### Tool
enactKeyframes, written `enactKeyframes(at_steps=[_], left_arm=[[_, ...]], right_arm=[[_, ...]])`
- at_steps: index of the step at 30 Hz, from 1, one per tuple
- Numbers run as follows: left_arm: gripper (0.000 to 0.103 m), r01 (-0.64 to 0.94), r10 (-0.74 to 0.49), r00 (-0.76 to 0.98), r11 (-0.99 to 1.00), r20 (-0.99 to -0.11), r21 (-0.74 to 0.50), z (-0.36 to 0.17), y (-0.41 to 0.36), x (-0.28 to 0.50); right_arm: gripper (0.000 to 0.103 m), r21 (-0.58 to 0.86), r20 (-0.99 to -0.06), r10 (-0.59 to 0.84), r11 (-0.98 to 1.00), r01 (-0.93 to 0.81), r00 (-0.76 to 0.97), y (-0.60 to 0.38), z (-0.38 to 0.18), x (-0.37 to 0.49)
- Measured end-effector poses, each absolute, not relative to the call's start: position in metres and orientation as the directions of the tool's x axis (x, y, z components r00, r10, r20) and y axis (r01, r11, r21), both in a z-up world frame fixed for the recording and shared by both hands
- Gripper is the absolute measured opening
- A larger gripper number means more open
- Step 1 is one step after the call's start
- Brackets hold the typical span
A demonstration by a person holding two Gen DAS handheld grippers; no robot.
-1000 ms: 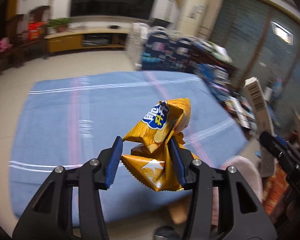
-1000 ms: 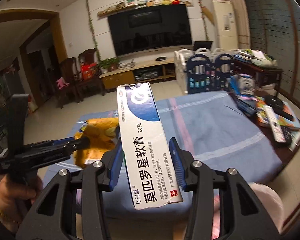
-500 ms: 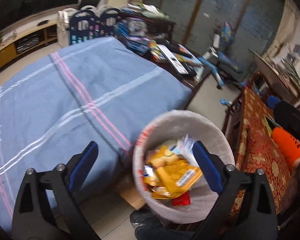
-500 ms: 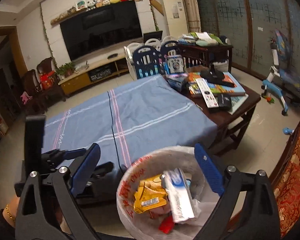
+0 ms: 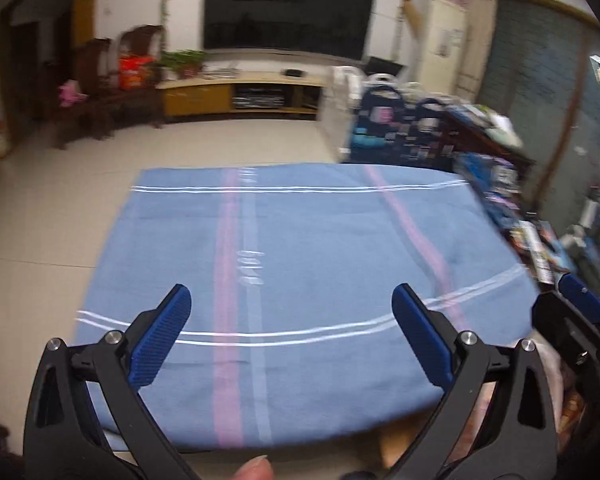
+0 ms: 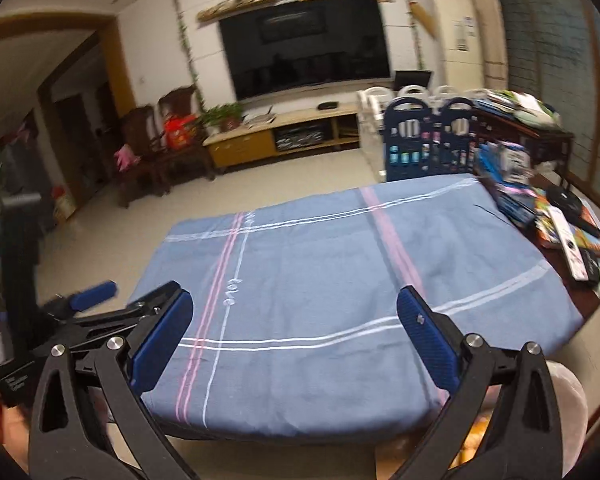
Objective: Collect trash
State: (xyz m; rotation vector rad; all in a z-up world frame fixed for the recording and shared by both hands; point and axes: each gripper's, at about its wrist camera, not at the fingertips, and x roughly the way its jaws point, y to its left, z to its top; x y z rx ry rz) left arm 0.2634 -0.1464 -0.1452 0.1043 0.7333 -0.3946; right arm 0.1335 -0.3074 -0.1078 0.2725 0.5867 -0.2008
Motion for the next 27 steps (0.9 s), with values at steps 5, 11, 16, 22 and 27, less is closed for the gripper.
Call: enactKeyframes(at_steps=[5,11,16,22,27], left_arm=[[0.1,0.263,-0.188,0.634,0.964,-0.75,-0.019,-0.157,-0.117,0.28],[0.1,0.259,-0.186,0.629,0.966,-0.755,-0.022,-0.155,-0.109,0.28],[0.1,0.297,-0.132,0.668,0.95,-0.732,0.1,-0.152,-0.125,0.259],[0.1,0.346,-0.208,0.636,0.938,-0.743,0.034,-0.151,-0.125,0.255],[0.1,0.35,-0.203,0.639,0.936,-0.742,0.045,-0.152,-0.126,0.253]], right_arm=[[0.1,0.056,-0.556,-0.192,0.962,0.267,0.809,-0.276,-0.135,0.171],[0.1,0.096,-0.588,-0.174,0.955,0.281,0.79,-0.281,-0.145,0.173],[0.1,0.115,-0.589,-0.2,0.938,0.326,0.783,-0.301,-0.148,0.165],[0.1,0.114,-0.593,-0.206,0.935,0.335,0.778,-0.308,-0.15,0.163],[0.1,0.115,-0.588,-0.204,0.937,0.33,0.783,-0.306,-0.15,0.162]])
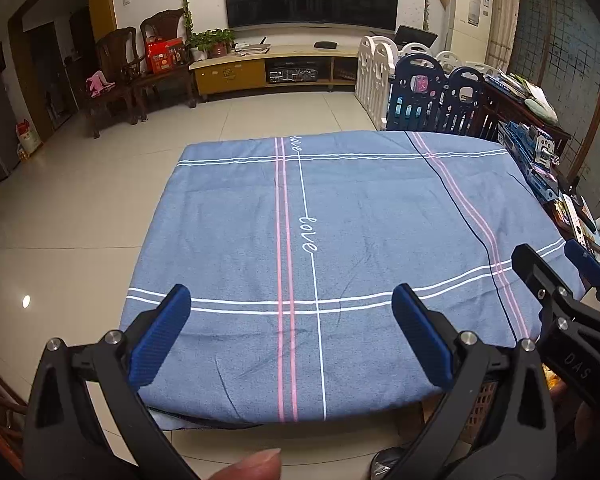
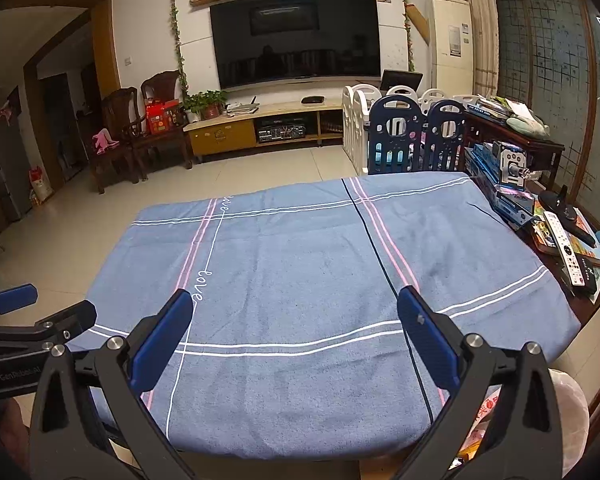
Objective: Collect trash
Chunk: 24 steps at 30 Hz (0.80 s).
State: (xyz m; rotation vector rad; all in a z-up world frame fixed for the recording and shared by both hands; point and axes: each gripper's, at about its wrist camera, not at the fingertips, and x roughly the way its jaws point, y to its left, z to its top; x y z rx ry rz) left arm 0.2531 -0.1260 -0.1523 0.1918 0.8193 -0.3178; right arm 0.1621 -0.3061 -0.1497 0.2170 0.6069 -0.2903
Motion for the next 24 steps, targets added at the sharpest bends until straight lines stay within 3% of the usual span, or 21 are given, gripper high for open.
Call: enactKeyframes(at_steps=[24], left_arm=[[0.1,0.359,-0.202,0.632,0.932,-0.748,0.052,-0.1534,-0.1286,0.2548]], right_arm=[[0.1,0.113,-0.589,-0.196,0.941,0.32,0.784,-0.3013,-0.1495,0.1642]])
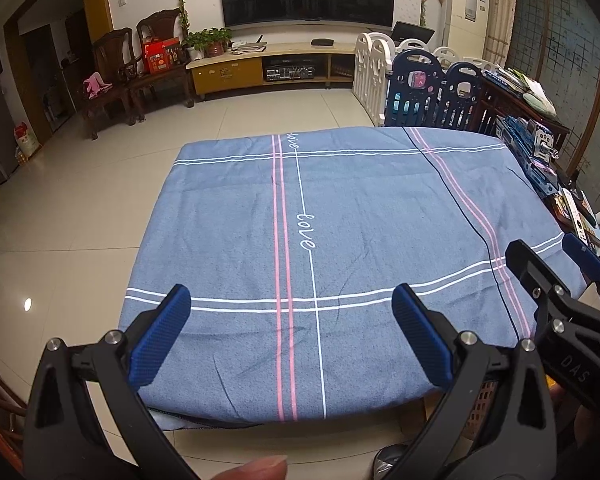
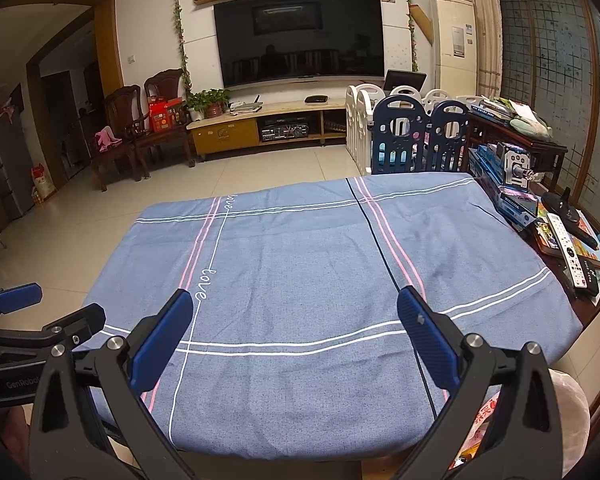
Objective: Collect trash
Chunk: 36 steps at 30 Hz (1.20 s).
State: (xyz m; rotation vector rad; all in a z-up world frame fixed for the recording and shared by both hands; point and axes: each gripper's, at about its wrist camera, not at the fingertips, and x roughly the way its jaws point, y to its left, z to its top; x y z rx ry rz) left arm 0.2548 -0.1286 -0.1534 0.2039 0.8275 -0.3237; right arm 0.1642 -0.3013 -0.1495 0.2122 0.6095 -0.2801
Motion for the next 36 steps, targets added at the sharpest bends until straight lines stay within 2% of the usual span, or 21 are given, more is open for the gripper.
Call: enactKeyframes(at_steps=[36], left_arm=[[0.1,0.362,-0.218,0.607,0.932,-0.764,0.022,-0.1555,-0.1223,0.258]], right_arm=[[0.1,0.112,-0.59,-0.193,0.942,0.316,0.784,-0.3014,-0.1516,0.1644]])
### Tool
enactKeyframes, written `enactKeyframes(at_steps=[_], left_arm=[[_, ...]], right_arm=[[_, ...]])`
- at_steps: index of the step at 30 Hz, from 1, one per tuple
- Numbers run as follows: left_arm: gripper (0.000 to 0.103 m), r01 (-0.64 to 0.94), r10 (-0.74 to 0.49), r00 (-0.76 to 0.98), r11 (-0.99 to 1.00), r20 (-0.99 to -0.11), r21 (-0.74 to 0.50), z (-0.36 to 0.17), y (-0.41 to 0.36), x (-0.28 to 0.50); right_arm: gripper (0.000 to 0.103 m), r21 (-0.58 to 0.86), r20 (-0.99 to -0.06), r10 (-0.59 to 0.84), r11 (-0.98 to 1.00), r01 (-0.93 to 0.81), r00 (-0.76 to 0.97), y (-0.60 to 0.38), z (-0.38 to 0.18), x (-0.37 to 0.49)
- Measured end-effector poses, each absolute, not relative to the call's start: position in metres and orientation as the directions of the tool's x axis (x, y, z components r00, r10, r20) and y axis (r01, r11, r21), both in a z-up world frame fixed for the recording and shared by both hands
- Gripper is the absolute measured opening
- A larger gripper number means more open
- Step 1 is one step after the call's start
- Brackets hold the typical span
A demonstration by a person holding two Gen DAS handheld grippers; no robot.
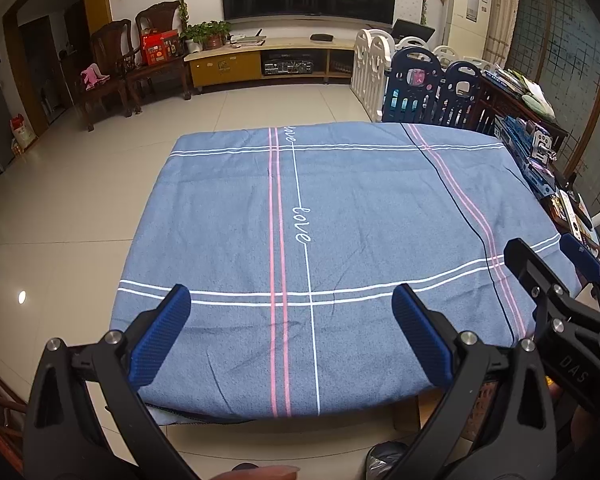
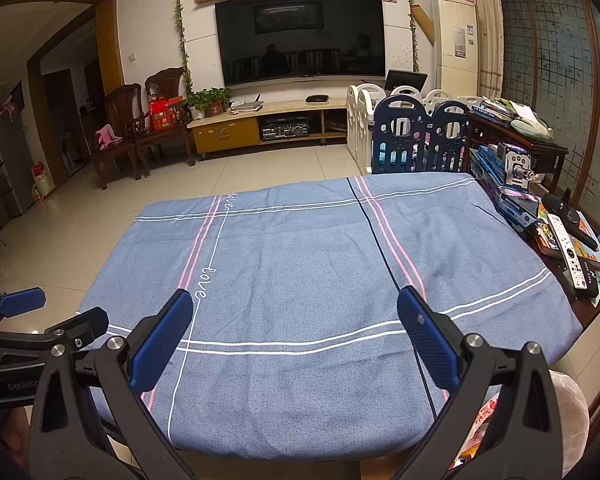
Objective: Collect trash
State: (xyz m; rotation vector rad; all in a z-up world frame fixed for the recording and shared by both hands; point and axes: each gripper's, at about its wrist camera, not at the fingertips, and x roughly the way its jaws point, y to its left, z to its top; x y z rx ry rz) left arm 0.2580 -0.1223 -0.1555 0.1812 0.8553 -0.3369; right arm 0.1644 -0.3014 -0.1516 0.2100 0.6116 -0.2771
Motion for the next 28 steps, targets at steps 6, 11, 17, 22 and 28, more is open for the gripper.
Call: enactKeyframes(at_steps=[6,11,17,22,28], left_arm=[[0.1,0.371,-0.231,0.6,0.929,-0.766,0.01,-0.1563,-0.1213,0.2584],[0.1,0.355,-0.215,0.611,0.935,-0.762,0.02,-0.1568,-0.1187,0.2571],[0.1,0.338,-0.173,0.638,0.938,-0.75,0.071,-0.1581,-0.1231,0.2502],[0.1,0.329,-0.195,0.608,0.944,-0.769,0.021,-0.16,-0.1188,0.2556],[0.1,0.309,-0.206,0.606,0.951,-0.768,-0.011,-0.1572,-0.1136,0.2585]], right_arm=[[0.1,0.111,-0.591,-0.193,0.942,0.316,0.783,-0.3029,-0.1527,0.1641],[0.1,0.111,-0.594,-0.19,0.943,0.314,0.782,-0.3032,-0.1527,0.1645],[0.1,0.11,-0.595,-0.189,0.944,0.312,0.781,-0.3043,-0.1527,0.1653],[0.1,0.108,-0.599,-0.187,0.945,0.309,0.779,-0.3046,-0.1523,0.1666],[0.1,0.109,-0.6,-0.185,0.945,0.308,0.779,-0.3053,-0.1523,0.1668]])
